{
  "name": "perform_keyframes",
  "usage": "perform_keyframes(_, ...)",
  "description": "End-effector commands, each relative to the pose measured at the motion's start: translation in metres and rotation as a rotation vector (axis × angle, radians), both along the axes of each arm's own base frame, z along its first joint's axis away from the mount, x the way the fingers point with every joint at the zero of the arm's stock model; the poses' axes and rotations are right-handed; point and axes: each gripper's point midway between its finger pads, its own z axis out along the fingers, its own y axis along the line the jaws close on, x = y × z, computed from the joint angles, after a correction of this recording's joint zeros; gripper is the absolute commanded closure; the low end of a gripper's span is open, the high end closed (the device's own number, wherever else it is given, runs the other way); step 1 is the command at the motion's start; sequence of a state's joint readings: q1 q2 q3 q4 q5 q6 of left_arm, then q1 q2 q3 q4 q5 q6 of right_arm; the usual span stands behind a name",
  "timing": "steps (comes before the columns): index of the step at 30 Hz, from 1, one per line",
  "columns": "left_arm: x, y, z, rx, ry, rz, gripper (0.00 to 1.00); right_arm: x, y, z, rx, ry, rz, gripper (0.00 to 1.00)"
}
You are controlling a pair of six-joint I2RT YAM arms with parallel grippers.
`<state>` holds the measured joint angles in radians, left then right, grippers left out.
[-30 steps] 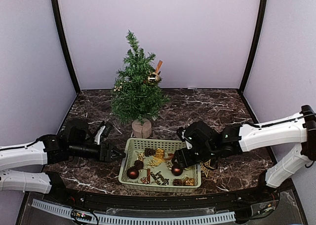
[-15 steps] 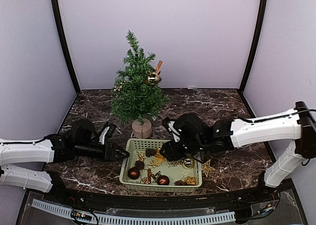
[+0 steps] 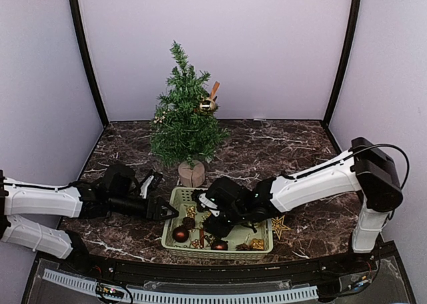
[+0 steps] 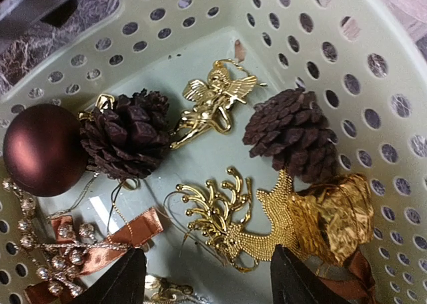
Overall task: Decorate the small christmas tree
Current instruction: Pick up the ornament deer from the bin.
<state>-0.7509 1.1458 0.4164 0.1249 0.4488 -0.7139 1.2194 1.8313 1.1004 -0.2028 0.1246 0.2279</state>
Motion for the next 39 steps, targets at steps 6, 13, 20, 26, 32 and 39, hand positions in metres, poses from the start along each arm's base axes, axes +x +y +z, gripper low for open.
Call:
perform_keyframes(6, -0.001, -0.003, -0.005, 0.003, -0.019, -0.031, 0.50, 0.019, 0.021, -0.014, -0.042, -0.117, 0.041, 0.31)
perform_keyframes(13, 0.002, -0.004, -0.011, 0.025, -0.015, -0.025, 0.60, 0.035, 0.004, -0.036, -0.127, -0.162, -0.058, 0.46)
perform_keyframes(20, 0.003, -0.003, -0.010, 0.029, -0.021, -0.023, 0.62, 0.040, 0.000, -0.034, -0.100, -0.184, -0.119, 0.79)
perform_keyframes(26, 0.004, 0.001, -0.005, 0.036, -0.041, -0.008, 0.62, 0.052, 0.007, -0.008, -0.011, -0.242, -0.180, 0.95)
perform_keyframes(32, 0.004, 0.004, 0.000, 0.035, -0.059, 0.002, 0.62, 0.060, 0.017, 0.016, 0.093, -0.280, -0.224, 1.00)
perform_keyframes(39, 0.006, 0.006, 0.009, 0.032, -0.084, 0.012, 0.62, 0.062, 0.019, 0.035, 0.193, -0.223, -0.258, 1.00)
